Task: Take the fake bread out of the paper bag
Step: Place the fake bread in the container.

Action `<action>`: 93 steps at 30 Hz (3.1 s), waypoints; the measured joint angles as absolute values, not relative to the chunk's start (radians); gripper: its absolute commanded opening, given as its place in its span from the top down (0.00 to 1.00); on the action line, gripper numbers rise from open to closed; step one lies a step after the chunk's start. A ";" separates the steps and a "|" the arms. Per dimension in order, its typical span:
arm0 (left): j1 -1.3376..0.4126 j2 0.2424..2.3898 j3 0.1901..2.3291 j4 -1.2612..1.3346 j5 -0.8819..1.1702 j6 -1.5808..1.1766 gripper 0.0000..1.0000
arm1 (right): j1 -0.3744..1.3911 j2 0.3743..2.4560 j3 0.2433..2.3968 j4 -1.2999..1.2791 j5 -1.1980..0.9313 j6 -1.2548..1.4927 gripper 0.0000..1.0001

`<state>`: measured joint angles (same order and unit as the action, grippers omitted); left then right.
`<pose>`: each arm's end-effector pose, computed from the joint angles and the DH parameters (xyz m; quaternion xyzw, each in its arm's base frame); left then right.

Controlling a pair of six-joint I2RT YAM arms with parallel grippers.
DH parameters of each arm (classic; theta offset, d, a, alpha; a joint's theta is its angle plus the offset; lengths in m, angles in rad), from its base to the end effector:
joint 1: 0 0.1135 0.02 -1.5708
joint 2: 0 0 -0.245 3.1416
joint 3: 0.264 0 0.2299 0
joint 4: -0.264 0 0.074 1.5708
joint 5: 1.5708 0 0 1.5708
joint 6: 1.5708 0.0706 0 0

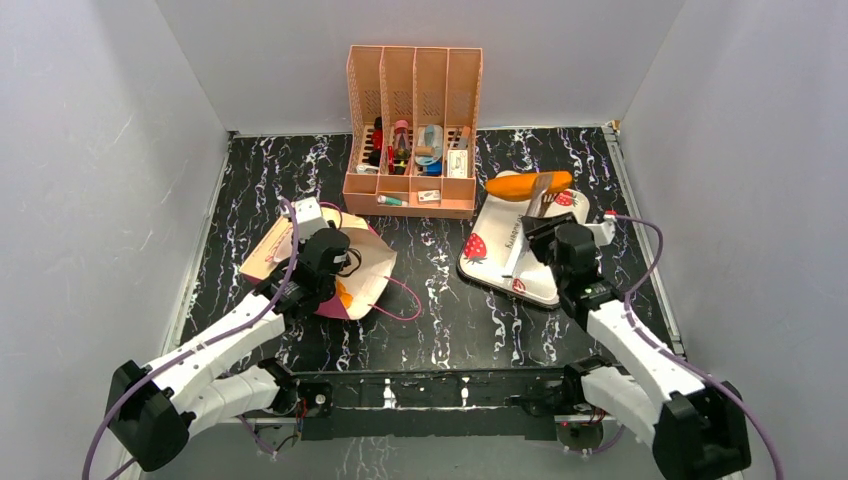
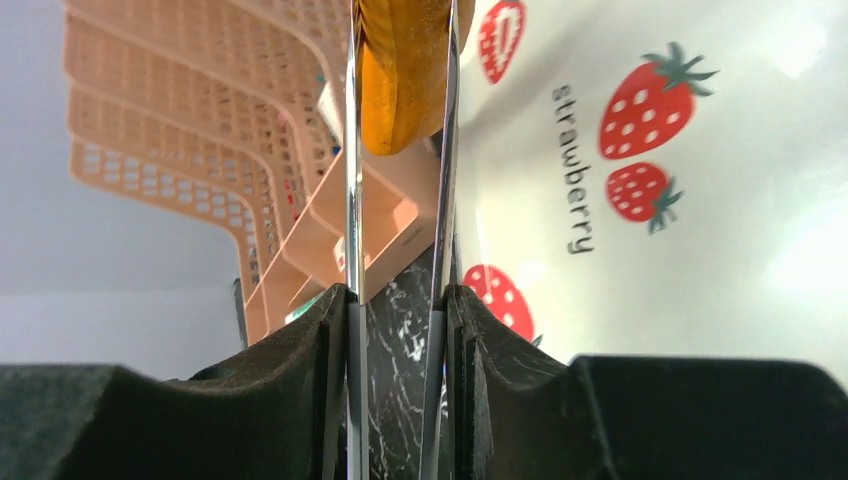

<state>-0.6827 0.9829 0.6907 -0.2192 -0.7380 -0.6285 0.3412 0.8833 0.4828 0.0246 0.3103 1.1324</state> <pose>0.2038 -0.1045 0.2491 -0.1604 0.8095 -0.0406 0.5633 0.2180 0.0545 0.2197 0.3950 0.7203 0.2788 0.4975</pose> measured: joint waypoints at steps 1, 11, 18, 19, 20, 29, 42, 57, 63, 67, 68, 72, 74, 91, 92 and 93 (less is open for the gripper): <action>-0.683 0.981 0.691 -0.219 -0.736 -0.628 0.66 | 0.289 0.913 0.482 0.033 0.278 1.138 1.00; -0.683 0.973 0.691 -0.218 -0.716 -0.626 0.66 | 0.057 1.069 0.416 0.226 0.052 1.238 1.00; -0.683 0.973 0.691 -0.218 -0.706 -0.625 0.66 | 0.036 1.190 0.400 0.344 0.025 1.313 1.00; -0.683 0.973 0.691 -0.219 -0.705 -0.625 0.66 | 0.034 1.209 0.396 0.367 0.025 1.324 1.00; -0.683 0.973 0.691 -0.219 -0.704 -0.625 0.66 | 0.031 1.227 0.395 0.386 0.025 1.337 0.98; -0.683 0.973 0.692 -0.227 -0.698 -0.626 0.66 | 0.019 1.336 0.367 0.507 0.026 1.400 0.58; -0.683 0.973 0.692 -0.237 -0.695 -0.628 0.66 | 0.011 1.348 0.323 0.572 0.002 1.411 0.51; -0.683 0.961 0.692 -0.243 -0.695 -0.628 0.66 | 0.011 1.240 0.263 0.525 -0.003 1.404 0.51; -0.683 0.957 0.692 -0.244 -0.695 -0.628 0.66 | 0.011 1.191 0.263 0.499 0.002 1.393 0.51; -0.683 0.949 0.692 -0.244 -0.695 -0.628 0.66 | 0.011 1.164 0.262 0.474 0.007 1.389 0.50; -0.683 0.947 0.692 -0.244 -0.695 -0.628 0.66 | 0.011 1.156 0.260 0.472 0.009 1.388 0.50; -0.683 0.942 0.692 -0.245 -0.695 -0.628 0.65 | 0.011 1.118 0.243 0.451 0.014 1.385 0.50; -0.683 0.941 0.692 -0.245 -0.695 -0.628 0.65 | 0.011 1.102 0.234 0.443 0.017 1.381 0.51; -0.683 0.941 0.692 -0.248 -0.694 -0.628 0.65 | 0.011 0.947 0.200 0.323 0.000 1.334 0.53; -0.683 0.941 0.692 -0.248 -0.694 -0.628 0.65 | 0.011 0.933 0.200 0.309 -0.009 1.330 0.53; -0.683 0.941 0.692 -0.248 -0.694 -0.628 0.65 | 0.011 0.928 0.200 0.303 -0.014 1.328 0.54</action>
<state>-0.6827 0.9405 0.6922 -0.2481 -0.6937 -0.6277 0.0109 0.9283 0.1997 0.3031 -0.0135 1.3285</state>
